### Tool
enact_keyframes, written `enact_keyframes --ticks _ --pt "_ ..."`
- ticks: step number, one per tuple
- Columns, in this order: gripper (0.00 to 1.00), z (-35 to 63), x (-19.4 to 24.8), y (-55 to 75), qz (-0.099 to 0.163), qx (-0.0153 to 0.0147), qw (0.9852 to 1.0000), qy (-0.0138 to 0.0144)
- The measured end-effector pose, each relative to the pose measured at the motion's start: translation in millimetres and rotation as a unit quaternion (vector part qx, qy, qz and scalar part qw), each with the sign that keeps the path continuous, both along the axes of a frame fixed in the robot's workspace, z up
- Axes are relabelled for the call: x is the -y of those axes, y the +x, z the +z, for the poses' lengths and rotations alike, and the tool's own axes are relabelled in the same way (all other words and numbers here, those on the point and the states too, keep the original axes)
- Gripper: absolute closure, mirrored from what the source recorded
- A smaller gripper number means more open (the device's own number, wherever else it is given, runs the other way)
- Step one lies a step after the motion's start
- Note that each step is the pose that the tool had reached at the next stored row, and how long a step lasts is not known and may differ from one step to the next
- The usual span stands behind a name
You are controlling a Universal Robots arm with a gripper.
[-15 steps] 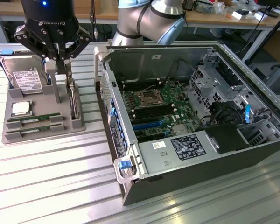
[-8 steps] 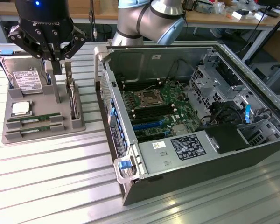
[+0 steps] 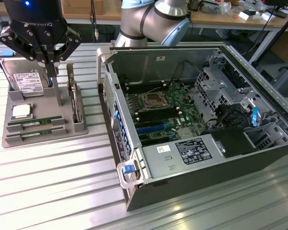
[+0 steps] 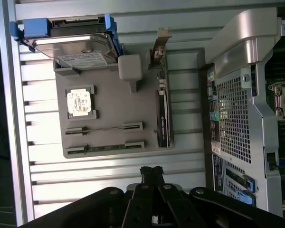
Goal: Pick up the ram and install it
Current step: 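Reach for the ram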
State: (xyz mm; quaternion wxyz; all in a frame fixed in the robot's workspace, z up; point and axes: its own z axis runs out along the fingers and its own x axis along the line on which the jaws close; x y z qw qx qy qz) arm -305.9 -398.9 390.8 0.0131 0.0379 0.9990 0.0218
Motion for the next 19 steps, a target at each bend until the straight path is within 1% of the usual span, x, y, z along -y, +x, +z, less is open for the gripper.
enact_keyframes --ticks 3,5,9,19 --pt "0.89 -0.2 0.0 -7.6 0.0 0.0 1.0 0.0" --pt "0.89 -0.4 0.0 -9.7 0.0 0.0 1.0 0.0" --pt "0.89 -0.5 0.0 -12.1 0.0 0.0 1.0 0.0" --pt "0.89 -0.5 0.0 -12.2 0.0 0.0 1.0 0.0"
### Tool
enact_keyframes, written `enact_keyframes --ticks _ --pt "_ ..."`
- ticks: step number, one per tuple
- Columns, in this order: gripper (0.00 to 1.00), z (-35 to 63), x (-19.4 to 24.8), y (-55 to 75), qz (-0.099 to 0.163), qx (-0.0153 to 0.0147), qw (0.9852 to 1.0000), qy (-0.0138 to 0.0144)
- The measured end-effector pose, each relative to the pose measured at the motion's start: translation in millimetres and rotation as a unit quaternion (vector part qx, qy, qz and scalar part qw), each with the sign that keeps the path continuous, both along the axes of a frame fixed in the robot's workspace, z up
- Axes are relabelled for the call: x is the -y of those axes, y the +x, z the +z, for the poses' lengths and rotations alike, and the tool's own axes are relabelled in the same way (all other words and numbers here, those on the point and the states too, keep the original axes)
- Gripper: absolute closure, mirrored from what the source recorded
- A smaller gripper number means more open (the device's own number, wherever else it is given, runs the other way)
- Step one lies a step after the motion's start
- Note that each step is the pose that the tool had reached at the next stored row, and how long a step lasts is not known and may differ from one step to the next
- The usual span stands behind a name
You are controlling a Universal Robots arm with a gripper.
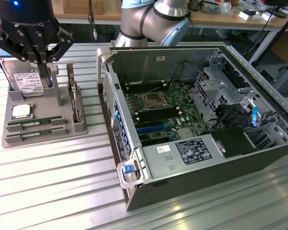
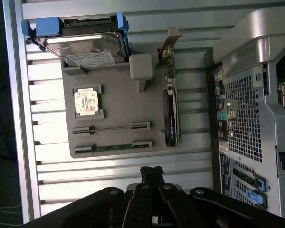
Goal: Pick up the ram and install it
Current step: 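Pick up the ram and move it above insertion slot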
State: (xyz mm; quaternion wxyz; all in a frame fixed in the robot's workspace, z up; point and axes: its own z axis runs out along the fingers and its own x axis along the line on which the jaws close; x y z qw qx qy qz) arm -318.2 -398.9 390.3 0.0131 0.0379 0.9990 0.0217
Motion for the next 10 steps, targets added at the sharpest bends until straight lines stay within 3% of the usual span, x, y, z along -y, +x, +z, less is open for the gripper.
enact_keyframes --ticks 7,10 --pt "0.89 0.0 0.0 -0.1 0.007 0.0 1.0 0.0" --pt "0.89 0.0 0.0 -0.1 0.034 0.0 0.9994 0.0"
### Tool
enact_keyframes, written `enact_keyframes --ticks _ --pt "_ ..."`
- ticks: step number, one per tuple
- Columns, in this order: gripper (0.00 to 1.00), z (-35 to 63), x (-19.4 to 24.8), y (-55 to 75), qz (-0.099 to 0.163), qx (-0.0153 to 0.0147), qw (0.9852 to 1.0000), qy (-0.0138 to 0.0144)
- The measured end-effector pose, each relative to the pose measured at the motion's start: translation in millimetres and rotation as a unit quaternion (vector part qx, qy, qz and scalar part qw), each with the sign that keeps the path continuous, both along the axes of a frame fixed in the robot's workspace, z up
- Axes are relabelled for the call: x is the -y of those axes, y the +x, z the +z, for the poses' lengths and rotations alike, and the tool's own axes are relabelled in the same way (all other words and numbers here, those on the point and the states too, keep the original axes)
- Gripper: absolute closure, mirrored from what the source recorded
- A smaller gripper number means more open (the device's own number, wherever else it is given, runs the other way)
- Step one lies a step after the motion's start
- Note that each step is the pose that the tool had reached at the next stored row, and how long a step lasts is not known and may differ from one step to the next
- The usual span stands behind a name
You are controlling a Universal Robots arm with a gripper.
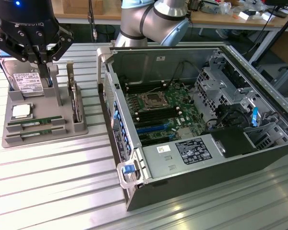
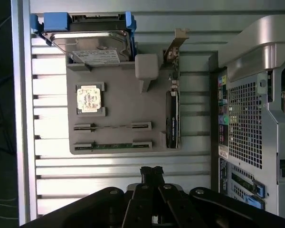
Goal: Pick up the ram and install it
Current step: 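Pick up the ram and move it above insertion slot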
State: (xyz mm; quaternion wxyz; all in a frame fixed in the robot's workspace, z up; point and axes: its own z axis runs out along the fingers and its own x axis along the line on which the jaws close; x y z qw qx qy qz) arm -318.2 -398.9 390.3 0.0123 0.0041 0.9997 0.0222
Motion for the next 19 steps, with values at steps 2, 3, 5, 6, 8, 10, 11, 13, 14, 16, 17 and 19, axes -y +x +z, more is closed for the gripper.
enact_keyframes --ticks 2,3,5,6,8,10,11,13,14,16,17,19 --pt "0.89 0.0 0.0 0.0 0.011 0.0 0.9999 0.0" --pt "0.89 0.0 0.0 0.0 0.021 0.0 0.9998 0.0" --pt "0.89 0.0 0.0 0.0 0.037 0.0 0.9993 0.0" --pt "0.89 0.0 0.0 0.0 0.041 0.0 0.9991 0.0" --pt "0.89 0.0 0.0 0.0 0.05 0.0 0.9988 0.0" --pt "0.89 0.0 0.0 0.0 0.056 0.0 0.9984 0.0" --pt "0.89 0.0 0.0 0.0 0.059 0.0 0.9983 0.0" --pt "0.89 0.0 0.0 0.0 0.063 0.0 0.998 0.0" --pt "0.89 0.0 0.0 0.0 0.064 0.0 0.998 0.0" --pt "0.89 0.0 0.0 0.0 0.069 0.0 0.9976 0.0" --pt "0.89 0.0 0.0 0.0 0.071 0.0 0.9974 0.0" --pt "0.89 0.0 0.0 0.0 0.076 0.0 0.9971 0.0"
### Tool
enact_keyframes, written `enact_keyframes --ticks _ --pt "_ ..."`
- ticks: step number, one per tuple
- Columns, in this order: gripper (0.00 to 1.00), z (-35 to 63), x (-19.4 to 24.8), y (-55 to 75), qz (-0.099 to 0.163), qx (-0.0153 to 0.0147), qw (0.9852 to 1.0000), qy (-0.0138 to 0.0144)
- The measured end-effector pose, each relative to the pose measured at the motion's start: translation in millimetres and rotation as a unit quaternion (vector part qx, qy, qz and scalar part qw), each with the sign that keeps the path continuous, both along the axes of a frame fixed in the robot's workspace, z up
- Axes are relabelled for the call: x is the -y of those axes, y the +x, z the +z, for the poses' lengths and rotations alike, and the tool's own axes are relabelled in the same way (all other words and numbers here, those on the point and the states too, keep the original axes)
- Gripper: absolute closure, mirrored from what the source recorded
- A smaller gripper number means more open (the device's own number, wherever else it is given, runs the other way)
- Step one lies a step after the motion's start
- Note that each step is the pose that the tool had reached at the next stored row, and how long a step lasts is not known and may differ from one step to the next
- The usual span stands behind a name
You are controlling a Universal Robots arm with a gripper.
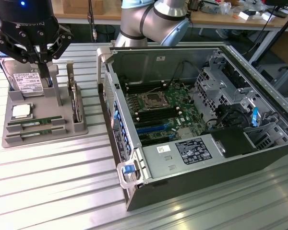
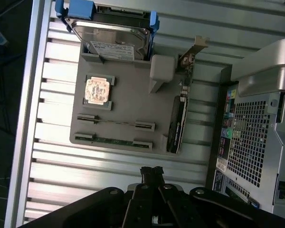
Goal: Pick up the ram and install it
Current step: 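Pick up the ram and move it above insertion slot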
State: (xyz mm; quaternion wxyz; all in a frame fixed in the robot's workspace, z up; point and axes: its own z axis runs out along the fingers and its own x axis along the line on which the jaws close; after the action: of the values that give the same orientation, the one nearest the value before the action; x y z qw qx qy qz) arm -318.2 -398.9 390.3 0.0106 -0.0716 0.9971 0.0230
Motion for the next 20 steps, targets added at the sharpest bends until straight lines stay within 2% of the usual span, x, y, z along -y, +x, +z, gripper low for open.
enact_keyframes --ticks 20 --pt "0.89 0.0 0.0 0.0 0.032 0.0 0.9995 0.0"
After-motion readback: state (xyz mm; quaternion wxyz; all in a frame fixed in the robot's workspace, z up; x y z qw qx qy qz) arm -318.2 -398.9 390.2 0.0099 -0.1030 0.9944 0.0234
